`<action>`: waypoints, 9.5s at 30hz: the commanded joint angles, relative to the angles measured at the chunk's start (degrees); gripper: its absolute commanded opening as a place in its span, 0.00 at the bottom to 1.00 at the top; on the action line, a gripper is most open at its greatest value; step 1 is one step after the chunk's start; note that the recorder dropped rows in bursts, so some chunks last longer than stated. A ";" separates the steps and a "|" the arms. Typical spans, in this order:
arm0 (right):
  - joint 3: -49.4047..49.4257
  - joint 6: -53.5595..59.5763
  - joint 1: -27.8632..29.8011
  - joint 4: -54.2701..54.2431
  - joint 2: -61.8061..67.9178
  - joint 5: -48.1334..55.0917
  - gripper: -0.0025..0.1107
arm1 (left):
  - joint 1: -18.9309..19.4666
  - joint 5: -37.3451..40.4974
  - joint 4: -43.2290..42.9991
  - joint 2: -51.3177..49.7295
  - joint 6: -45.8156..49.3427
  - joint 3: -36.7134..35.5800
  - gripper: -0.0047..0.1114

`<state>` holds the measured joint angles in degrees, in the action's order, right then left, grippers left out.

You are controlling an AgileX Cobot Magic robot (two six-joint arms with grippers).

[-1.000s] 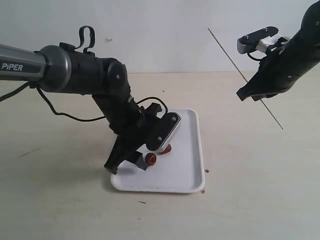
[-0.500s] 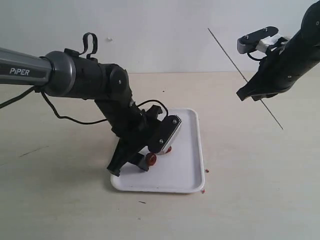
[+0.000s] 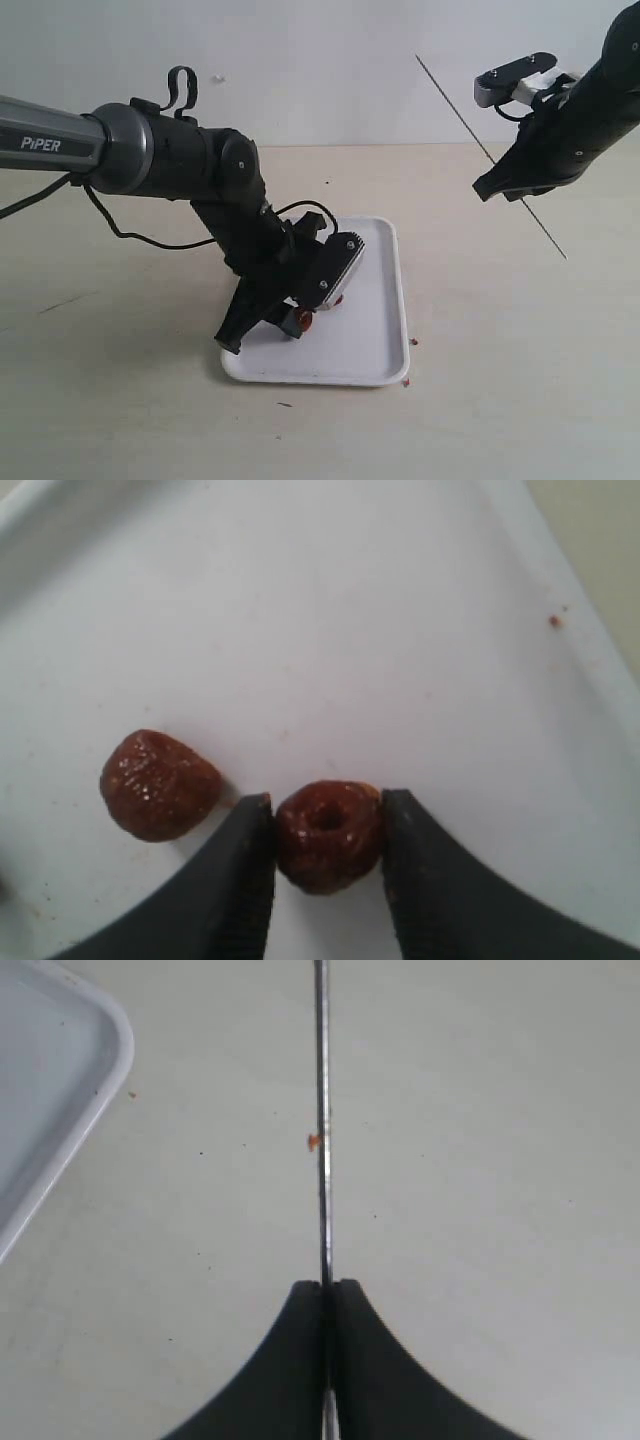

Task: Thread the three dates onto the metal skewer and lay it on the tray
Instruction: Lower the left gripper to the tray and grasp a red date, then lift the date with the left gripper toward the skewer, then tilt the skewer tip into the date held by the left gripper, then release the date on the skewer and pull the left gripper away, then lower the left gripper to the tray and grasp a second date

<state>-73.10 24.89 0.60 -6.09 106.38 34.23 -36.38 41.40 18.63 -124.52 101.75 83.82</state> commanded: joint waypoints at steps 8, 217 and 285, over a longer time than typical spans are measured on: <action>0.18 0.62 0.22 -0.04 -0.63 -0.71 0.02 | -0.38 0.37 1.36 0.00 -0.18 -0.17 0.34; 0.18 45.33 3.85 -56.86 2.37 12.05 0.02 | -2.41 0.53 -23.80 1.18 -45.09 10.26 0.62; 0.18 33.52 3.85 -44.14 2.37 3.45 0.02 | -5.19 -5.02 -12.36 -4.86 17.99 7.94 0.34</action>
<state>-72.94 58.24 4.26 -50.04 109.14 37.80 -41.33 36.32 6.04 -129.16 120.14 91.78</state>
